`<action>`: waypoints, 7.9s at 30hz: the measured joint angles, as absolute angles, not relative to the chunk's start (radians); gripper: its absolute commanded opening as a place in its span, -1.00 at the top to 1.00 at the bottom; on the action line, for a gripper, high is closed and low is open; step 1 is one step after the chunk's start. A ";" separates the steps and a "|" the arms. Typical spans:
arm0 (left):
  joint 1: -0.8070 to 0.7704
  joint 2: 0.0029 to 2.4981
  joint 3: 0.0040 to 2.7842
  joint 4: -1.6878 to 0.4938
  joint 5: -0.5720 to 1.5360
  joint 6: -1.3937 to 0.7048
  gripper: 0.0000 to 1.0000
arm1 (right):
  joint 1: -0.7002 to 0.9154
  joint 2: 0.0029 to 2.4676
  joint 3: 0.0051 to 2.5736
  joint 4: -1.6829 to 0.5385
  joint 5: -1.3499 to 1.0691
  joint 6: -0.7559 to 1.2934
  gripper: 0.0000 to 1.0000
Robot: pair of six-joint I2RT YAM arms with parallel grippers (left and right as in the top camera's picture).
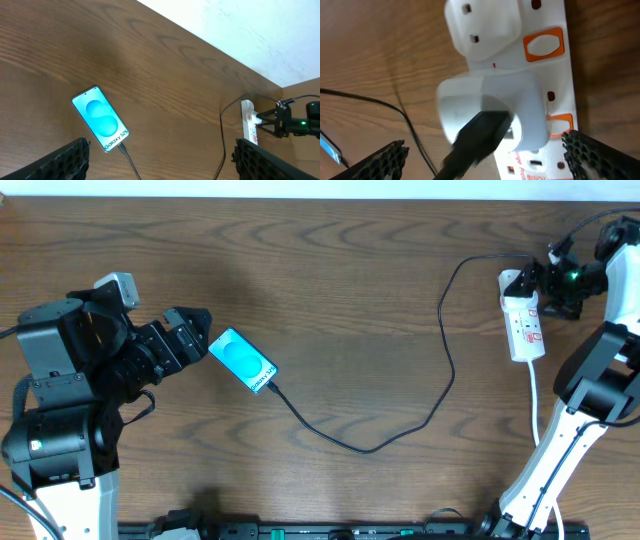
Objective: Plug charger to phone and switch on socket
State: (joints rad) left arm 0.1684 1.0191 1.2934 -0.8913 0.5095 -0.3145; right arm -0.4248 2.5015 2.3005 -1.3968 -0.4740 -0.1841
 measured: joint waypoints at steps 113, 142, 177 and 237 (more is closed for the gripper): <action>0.168 1.019 1.293 -0.890 0.509 -0.314 -0.85 | 0.018 1.800 2.767 -1.695 0.017 0.050 -0.99; 0.148 0.977 1.290 -1.010 0.375 -0.314 -0.85 | 0.018 1.800 2.767 -1.695 0.019 0.053 -0.99; 0.032 0.011 0.042 0.003 -0.006 -0.315 -0.85 | 0.018 1.800 2.766 -1.696 0.020 0.053 -0.99; 0.032 0.010 0.025 -0.037 0.004 -0.228 -0.85 | 0.047 1.328 1.559 -0.479 -0.054 0.059 -0.99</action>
State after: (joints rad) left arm 0.0319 0.0101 0.0254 -0.0368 0.0036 -0.2276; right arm 0.0471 1.3277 1.5593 -0.4789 -0.0536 0.0586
